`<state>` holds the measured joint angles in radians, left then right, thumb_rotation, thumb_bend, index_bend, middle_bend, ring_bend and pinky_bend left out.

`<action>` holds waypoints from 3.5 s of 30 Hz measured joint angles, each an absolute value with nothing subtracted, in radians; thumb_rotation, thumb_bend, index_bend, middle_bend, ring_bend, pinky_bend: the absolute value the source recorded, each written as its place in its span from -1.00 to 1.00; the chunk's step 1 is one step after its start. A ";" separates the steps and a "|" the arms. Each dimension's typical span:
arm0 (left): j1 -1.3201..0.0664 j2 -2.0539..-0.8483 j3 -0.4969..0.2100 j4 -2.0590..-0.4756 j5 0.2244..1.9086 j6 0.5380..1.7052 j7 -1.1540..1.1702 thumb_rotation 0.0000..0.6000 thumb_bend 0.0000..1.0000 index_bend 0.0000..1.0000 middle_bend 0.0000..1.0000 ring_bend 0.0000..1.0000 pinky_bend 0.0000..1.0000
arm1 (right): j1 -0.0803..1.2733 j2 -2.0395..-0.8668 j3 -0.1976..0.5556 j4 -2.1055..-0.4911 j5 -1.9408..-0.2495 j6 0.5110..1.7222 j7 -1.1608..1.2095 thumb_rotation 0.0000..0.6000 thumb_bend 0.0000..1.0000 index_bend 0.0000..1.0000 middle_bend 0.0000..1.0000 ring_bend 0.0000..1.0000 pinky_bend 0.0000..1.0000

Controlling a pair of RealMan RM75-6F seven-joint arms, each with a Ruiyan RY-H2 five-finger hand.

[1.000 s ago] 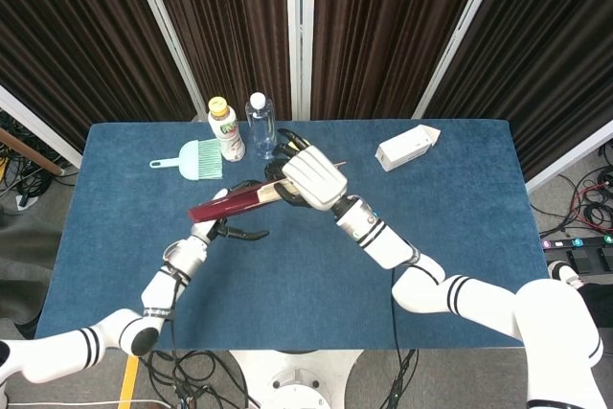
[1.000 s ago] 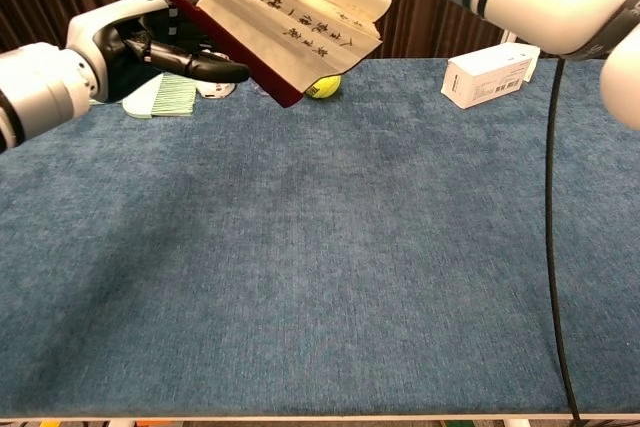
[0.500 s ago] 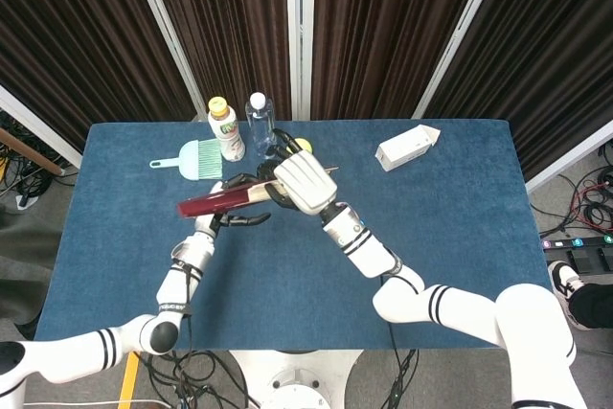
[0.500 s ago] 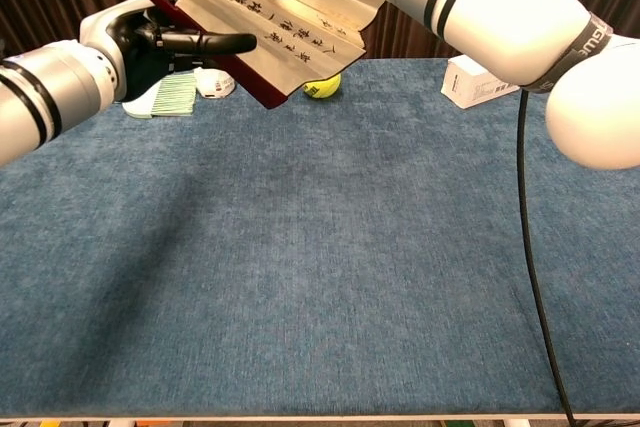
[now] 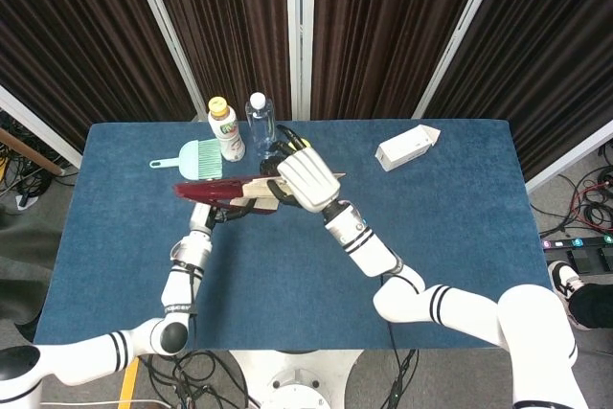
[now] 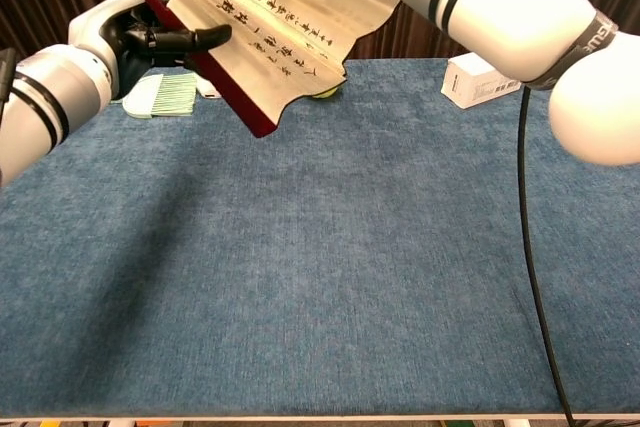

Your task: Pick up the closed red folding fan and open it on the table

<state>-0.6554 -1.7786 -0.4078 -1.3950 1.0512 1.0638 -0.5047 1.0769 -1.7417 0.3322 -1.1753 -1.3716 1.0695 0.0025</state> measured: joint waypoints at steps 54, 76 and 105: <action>-0.654 -1.709 -0.164 -1.555 1.077 1.398 1.032 1.00 -0.35 0.25 0.30 0.22 0.13 | 0.641 -1.350 0.002 -1.794 -1.525 1.248 -1.021 1.00 0.22 0.01 0.03 -0.57 -1.00; -0.642 -1.681 -0.149 -1.655 1.066 1.285 0.898 1.00 -1.00 -0.89 -0.85 -1.00 -0.69 | 0.524 -1.324 -0.047 -1.838 -1.403 1.217 -1.012 1.00 -1.00 -1.00 -1.00 -1.00 -1.00; -0.598 -1.462 -0.205 -1.521 1.122 1.103 0.280 1.00 -1.00 -0.74 -0.79 -1.00 -0.94 | 0.442 -1.129 0.010 -1.777 -1.395 1.243 -0.464 1.00 -0.56 -1.00 -0.87 -1.00 -1.00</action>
